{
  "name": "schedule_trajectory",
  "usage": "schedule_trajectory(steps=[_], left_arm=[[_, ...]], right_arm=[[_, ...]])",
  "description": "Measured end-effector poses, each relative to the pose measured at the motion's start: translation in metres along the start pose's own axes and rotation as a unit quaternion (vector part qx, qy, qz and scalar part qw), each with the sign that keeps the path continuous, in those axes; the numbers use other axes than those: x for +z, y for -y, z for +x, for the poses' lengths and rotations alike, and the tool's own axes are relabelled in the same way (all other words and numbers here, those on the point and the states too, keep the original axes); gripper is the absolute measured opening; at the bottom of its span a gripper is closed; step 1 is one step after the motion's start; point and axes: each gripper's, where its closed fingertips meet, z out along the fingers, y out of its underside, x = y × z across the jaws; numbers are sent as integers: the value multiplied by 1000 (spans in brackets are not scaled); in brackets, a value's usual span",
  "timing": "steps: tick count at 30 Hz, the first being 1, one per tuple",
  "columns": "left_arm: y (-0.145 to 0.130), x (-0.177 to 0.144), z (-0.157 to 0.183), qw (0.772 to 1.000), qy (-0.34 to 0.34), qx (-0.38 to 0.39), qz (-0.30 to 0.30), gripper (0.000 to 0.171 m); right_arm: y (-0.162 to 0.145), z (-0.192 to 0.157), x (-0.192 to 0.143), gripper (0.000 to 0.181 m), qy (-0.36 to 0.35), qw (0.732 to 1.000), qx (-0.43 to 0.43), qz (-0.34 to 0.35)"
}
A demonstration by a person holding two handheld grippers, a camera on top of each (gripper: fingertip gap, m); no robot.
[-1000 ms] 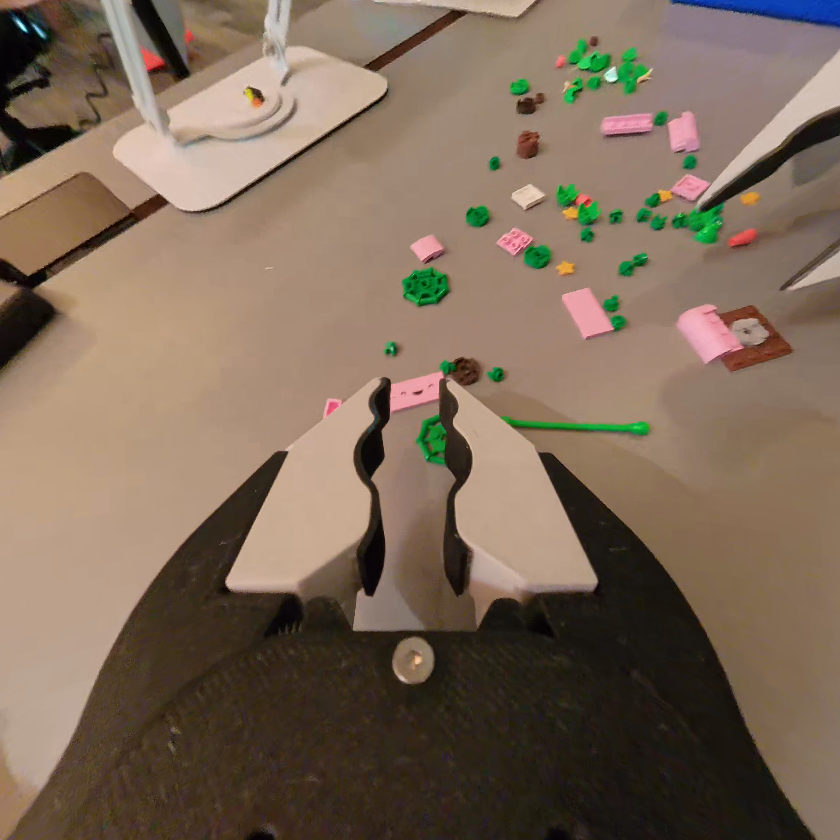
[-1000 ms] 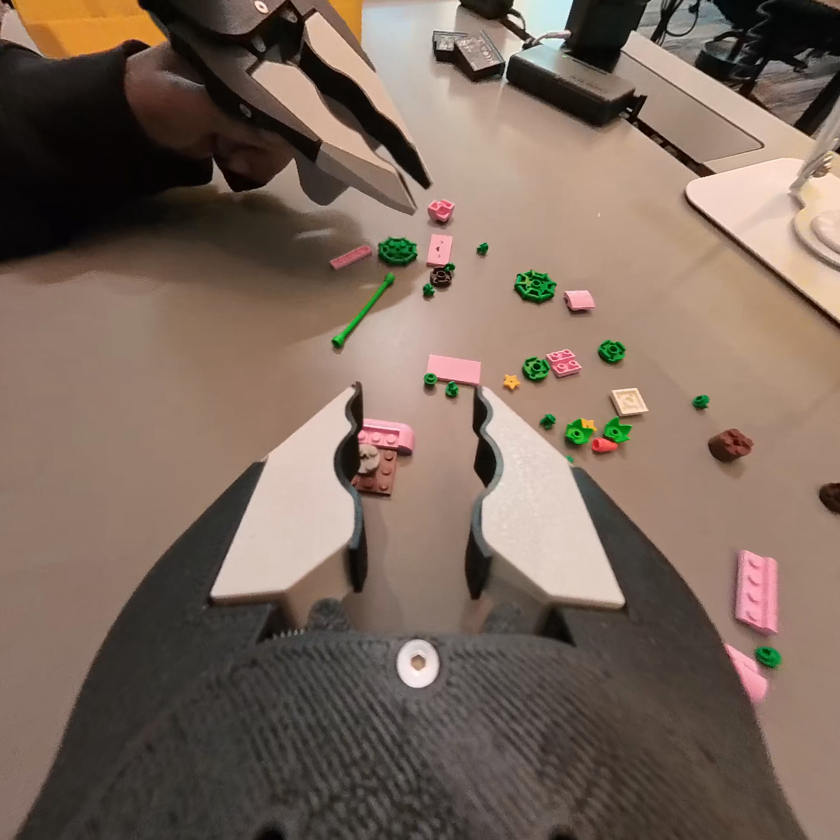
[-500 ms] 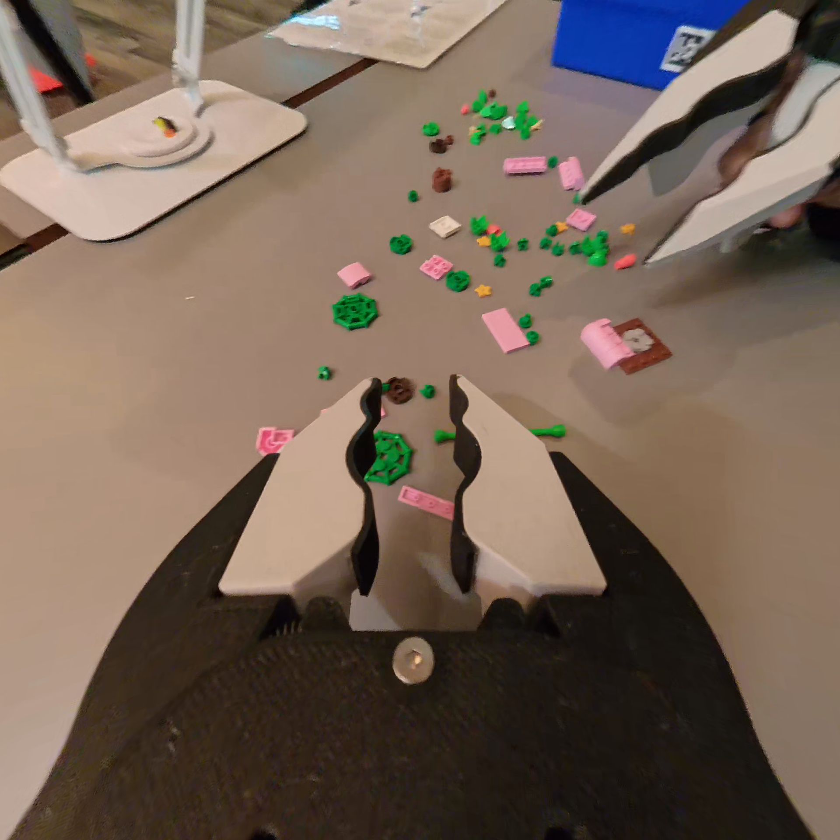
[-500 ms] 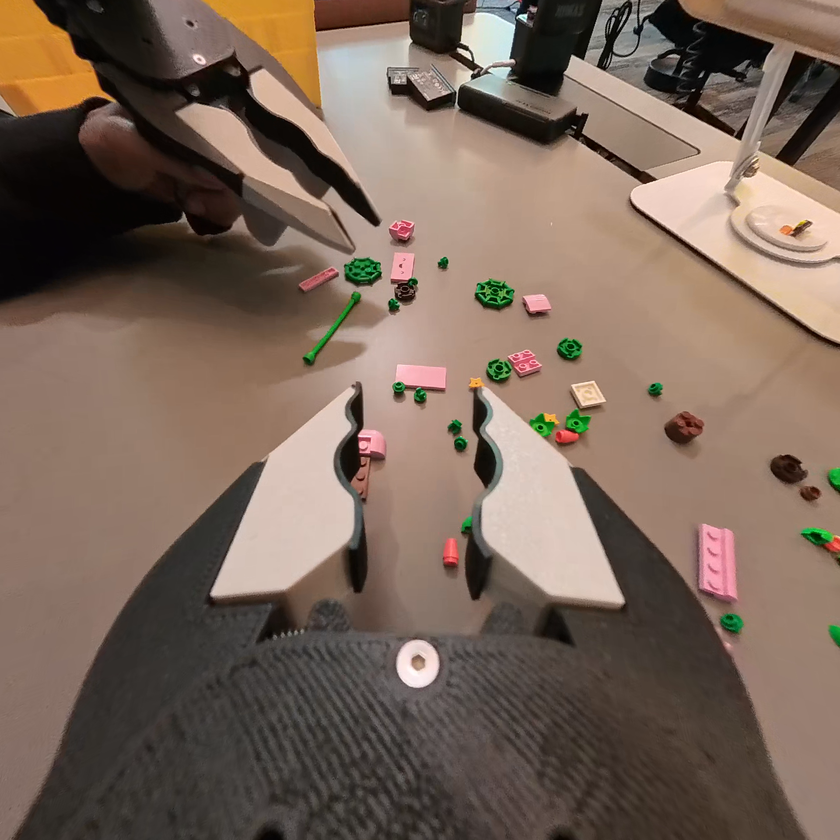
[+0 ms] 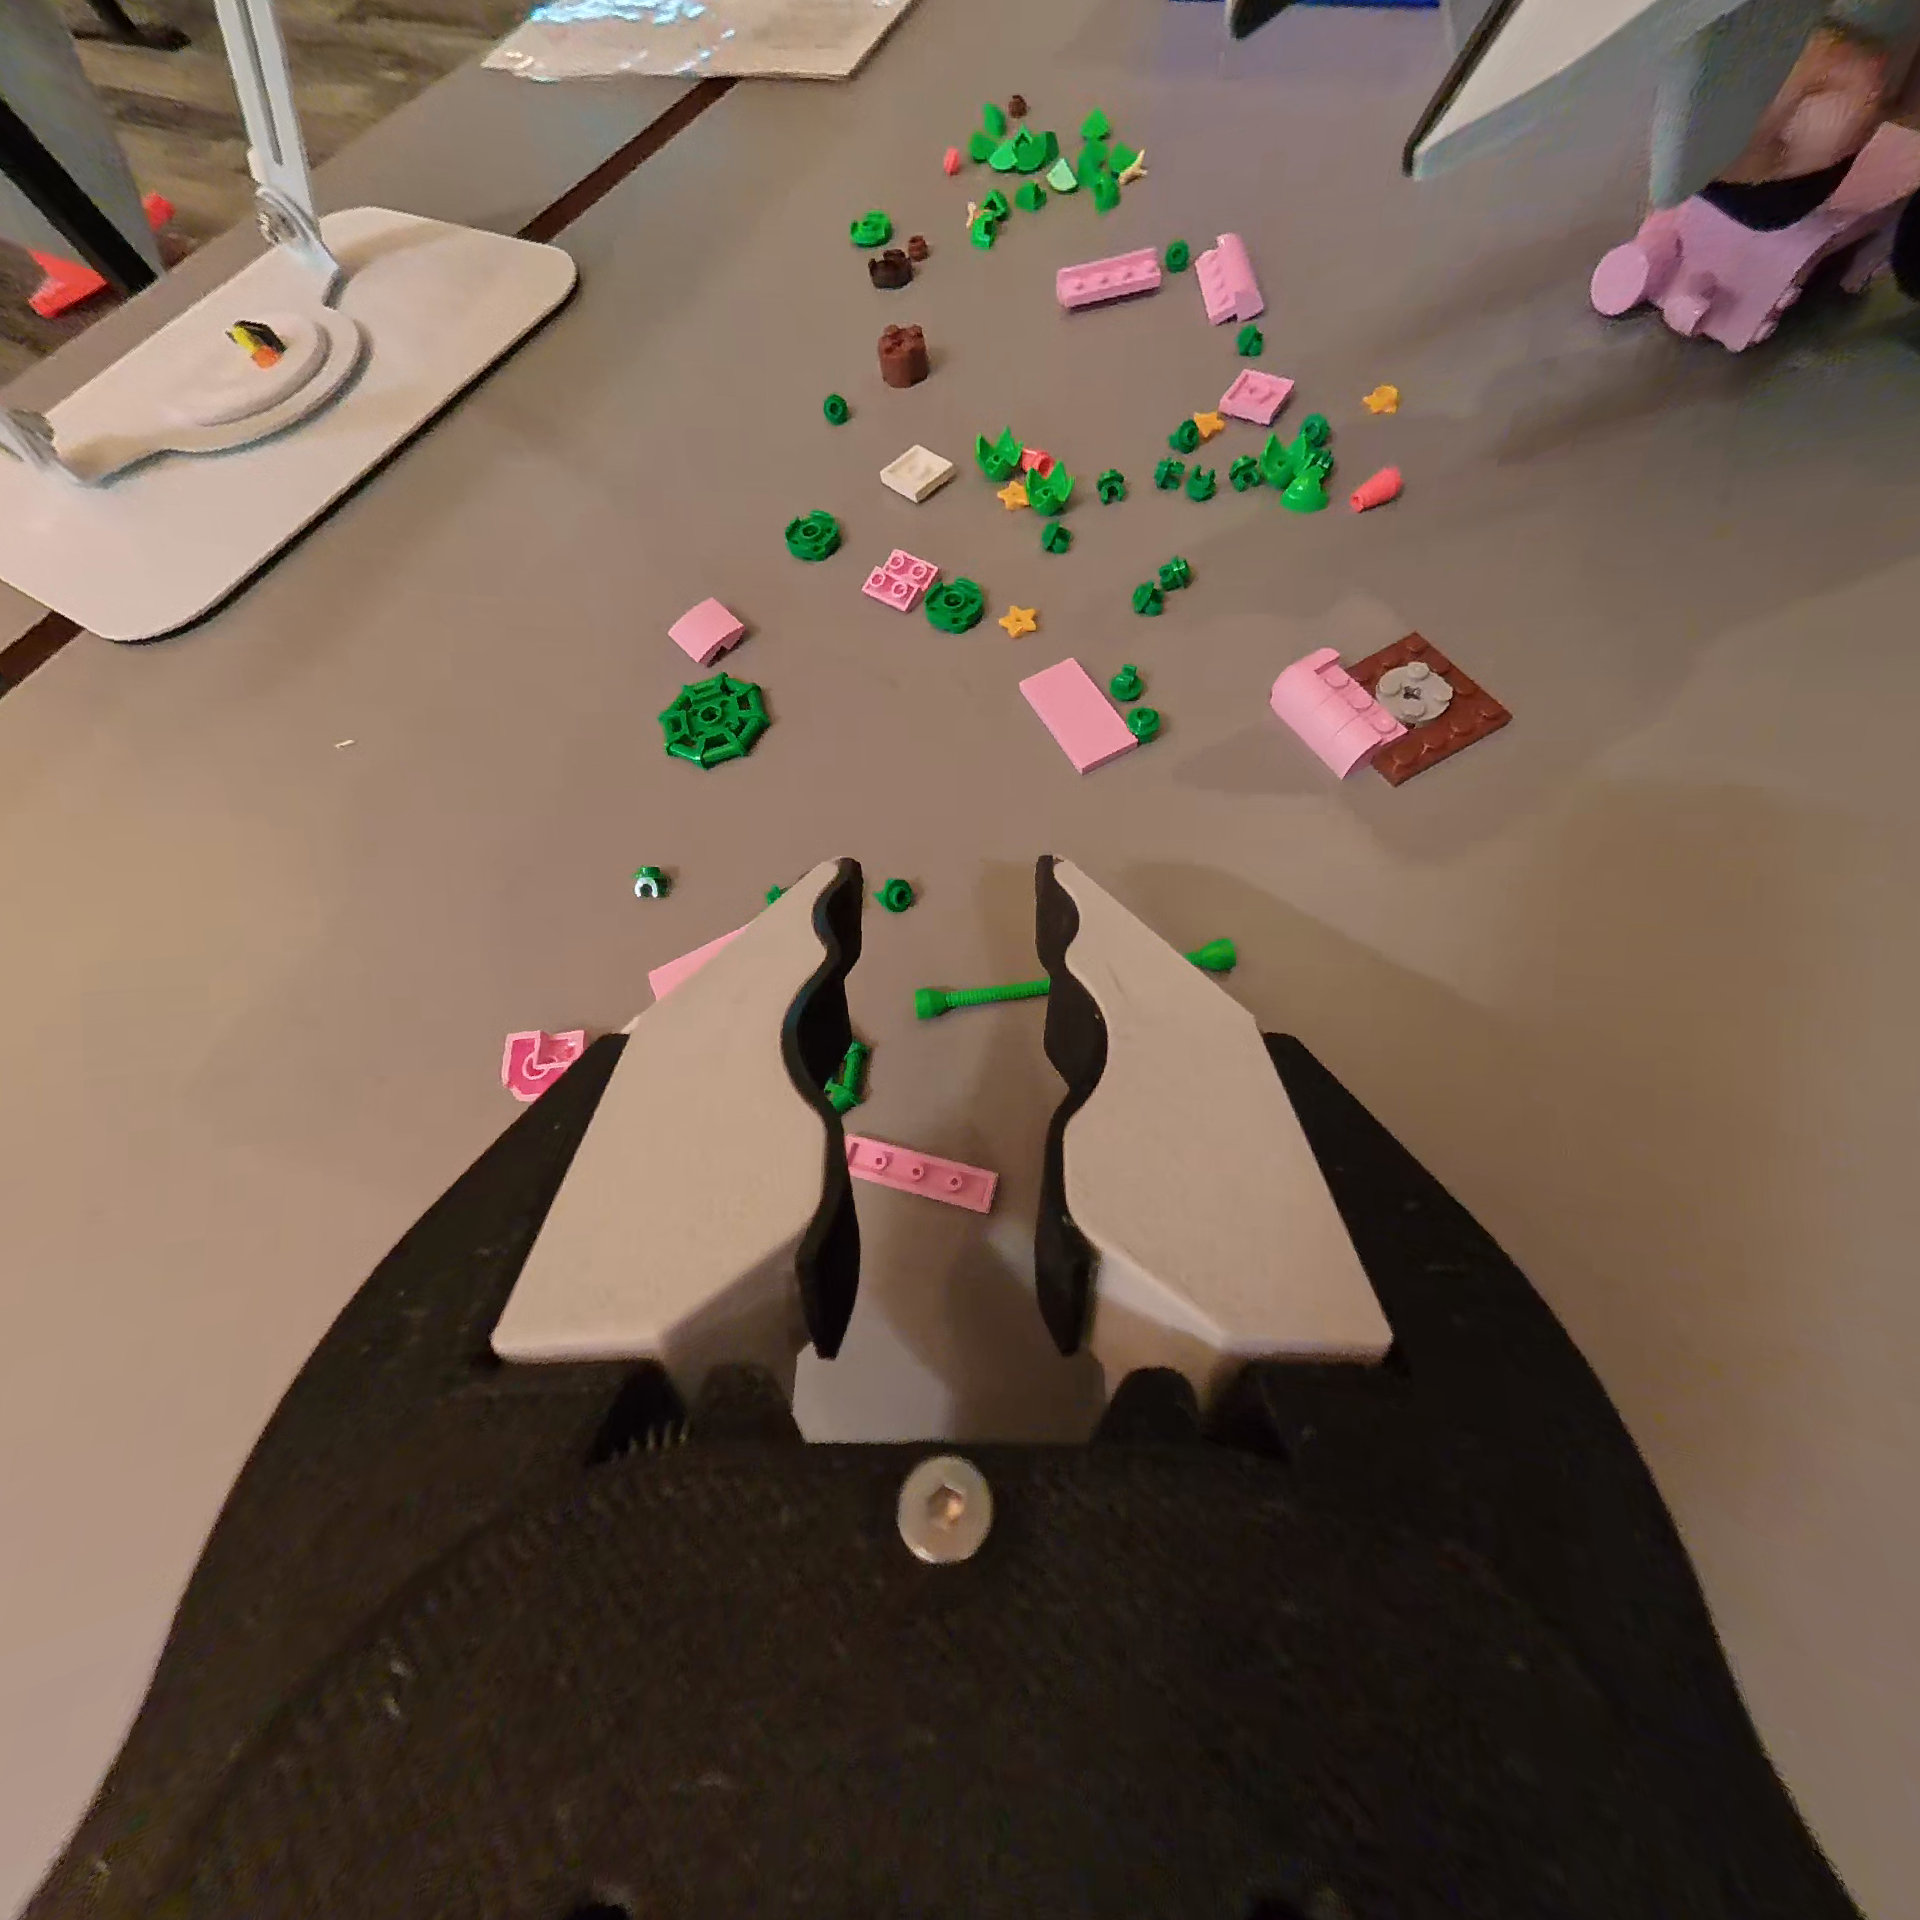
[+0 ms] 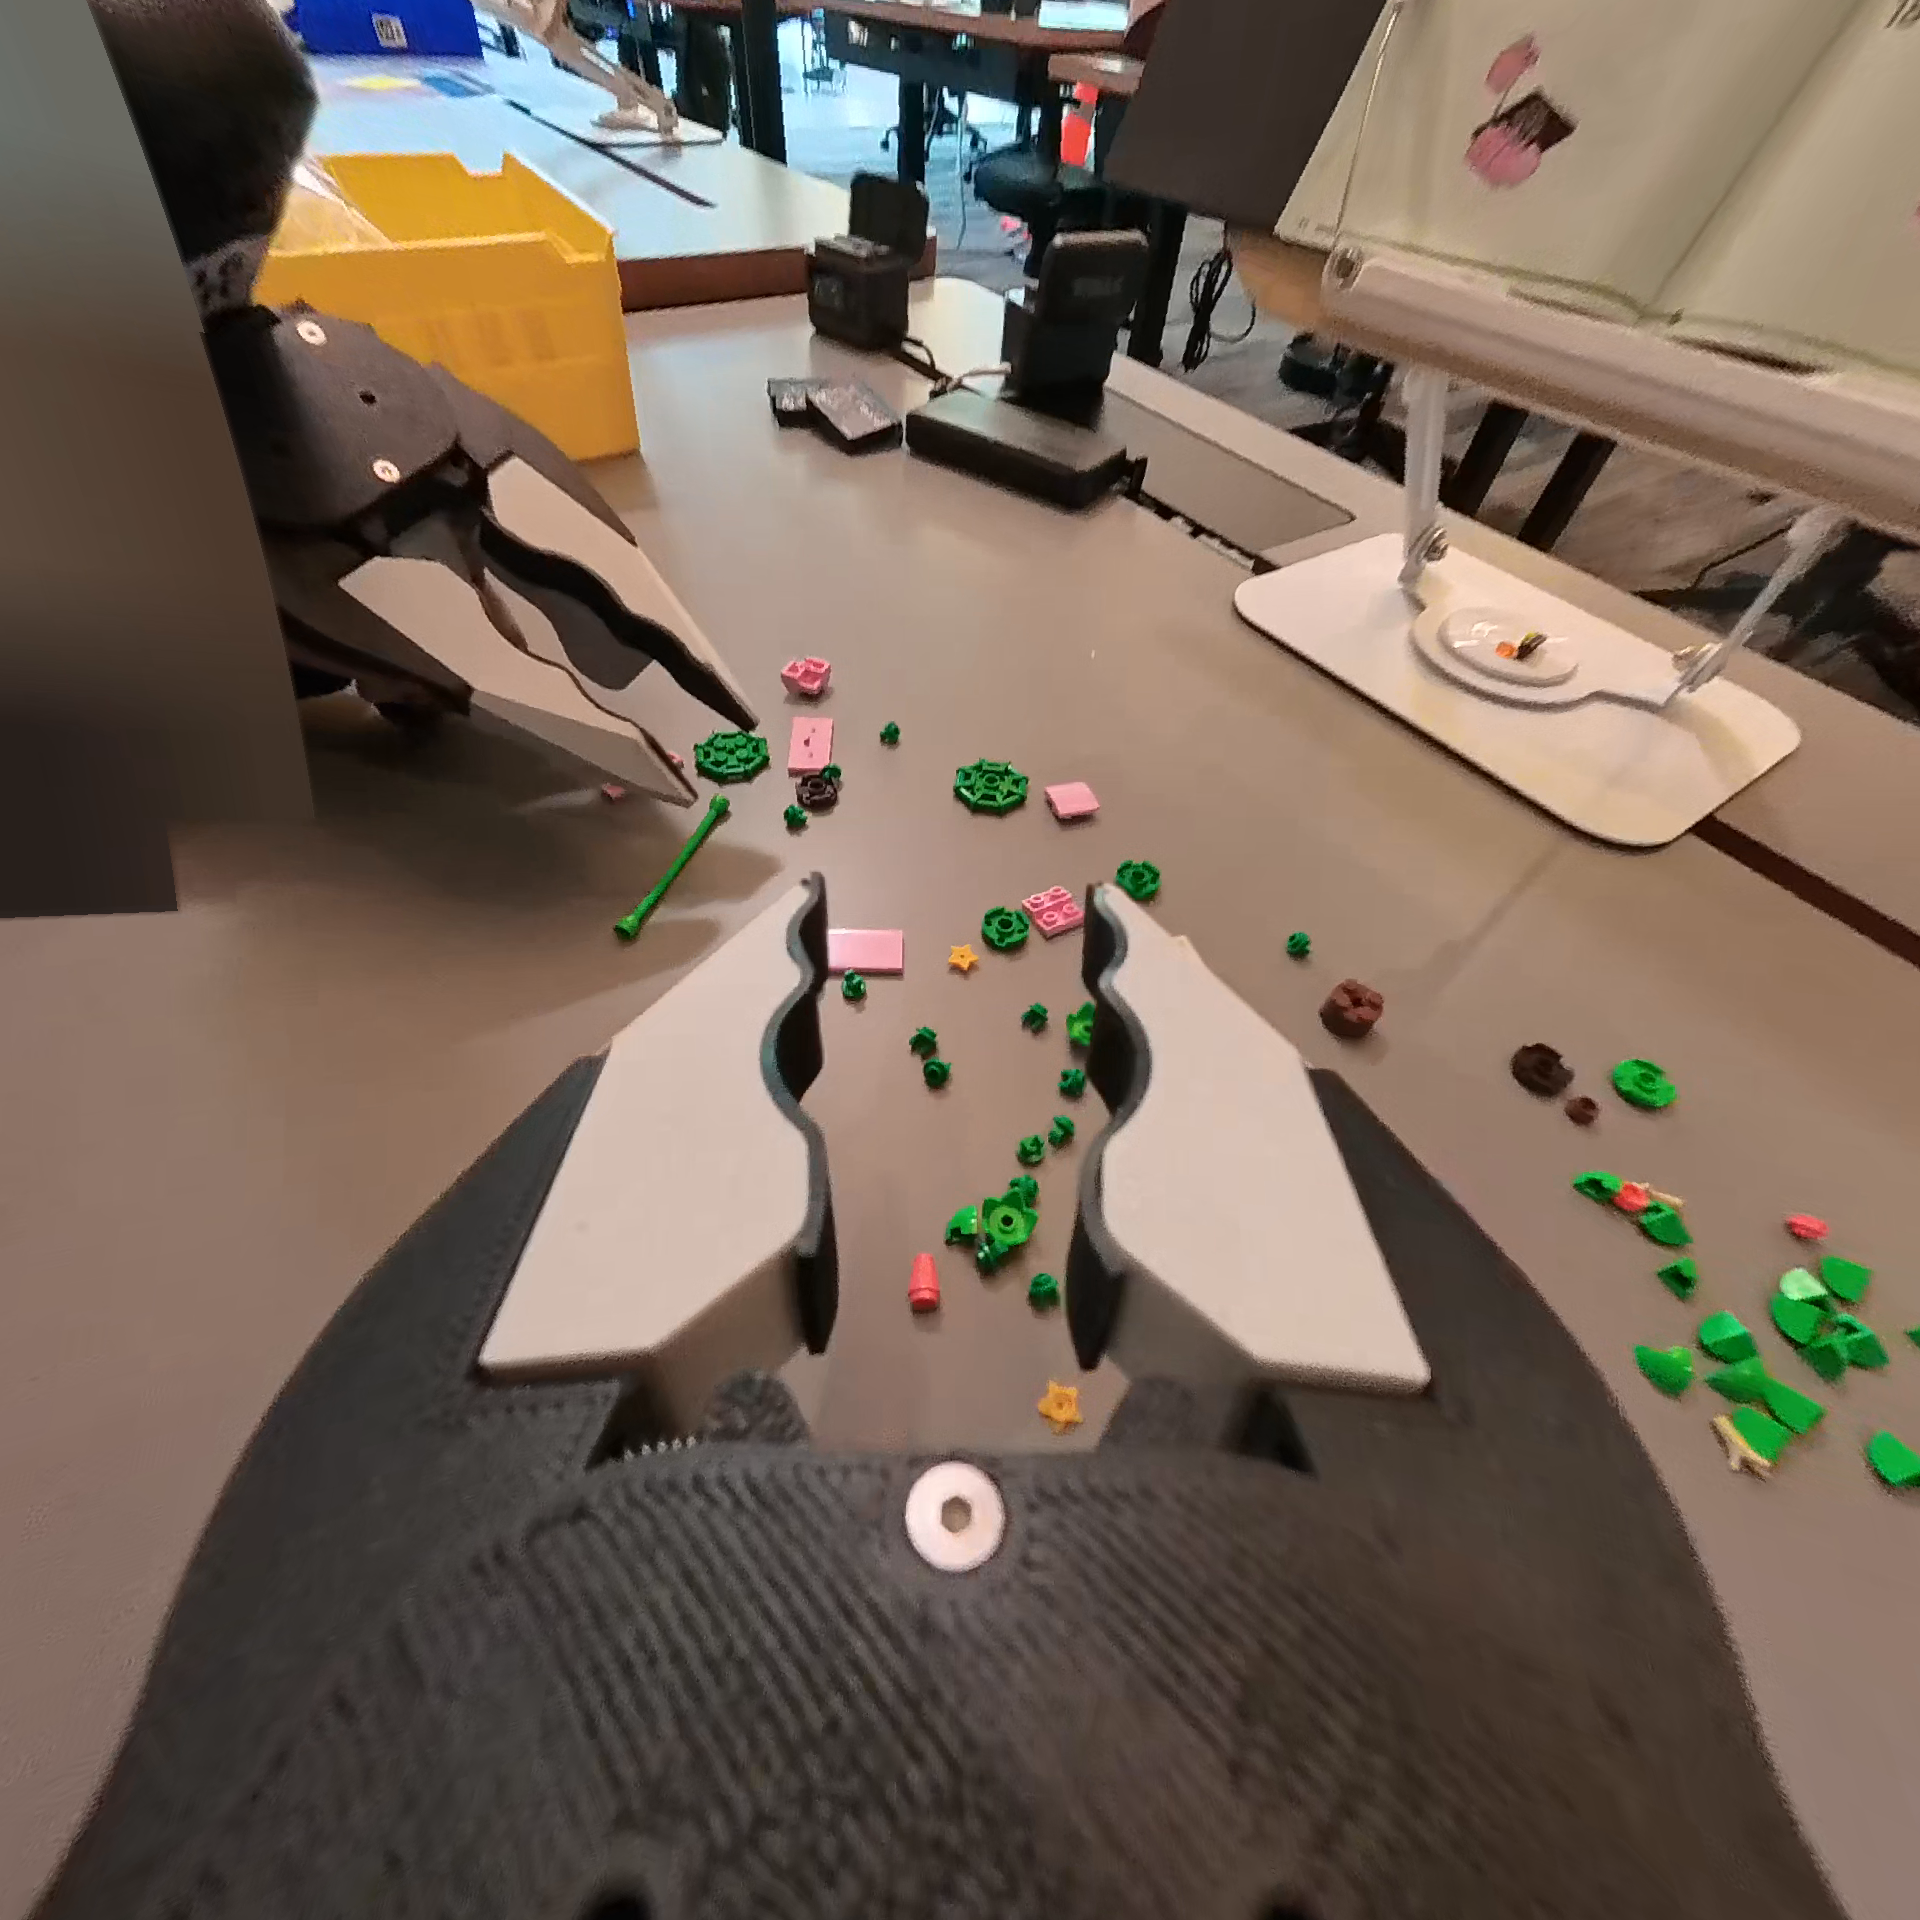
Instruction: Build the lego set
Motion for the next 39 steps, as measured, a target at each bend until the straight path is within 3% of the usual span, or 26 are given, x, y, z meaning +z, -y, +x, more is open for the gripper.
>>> schedule_trajectory(steps=[7,16,19,21,24,30,39], left_arm=[[0,2,0,1000,12,14,-2,31],[13,-2,1,999,25,21,32,28],[14,-2,3,999,25,24,34,28],[14,-2,4,999,23,23,35,28],[14,-1,5,999,22,25,33,28],[13,0,8,999,17,28,31,28],[14,-2,6,999,21,25,34,28]], right_arm=[[26,23,-26,46,-61,995,-41,67],[26,66,-58,32,-76,993,18,87],[16,71,-58,21,-69,995,15,65],[-5,66,-49,19,-35,999,18,8],[-36,78,-42,25,-61,995,7,-76],[-40,102,-51,28,-115,990,30,-73],[-47,104,-47,29,-117,989,40,-79]])
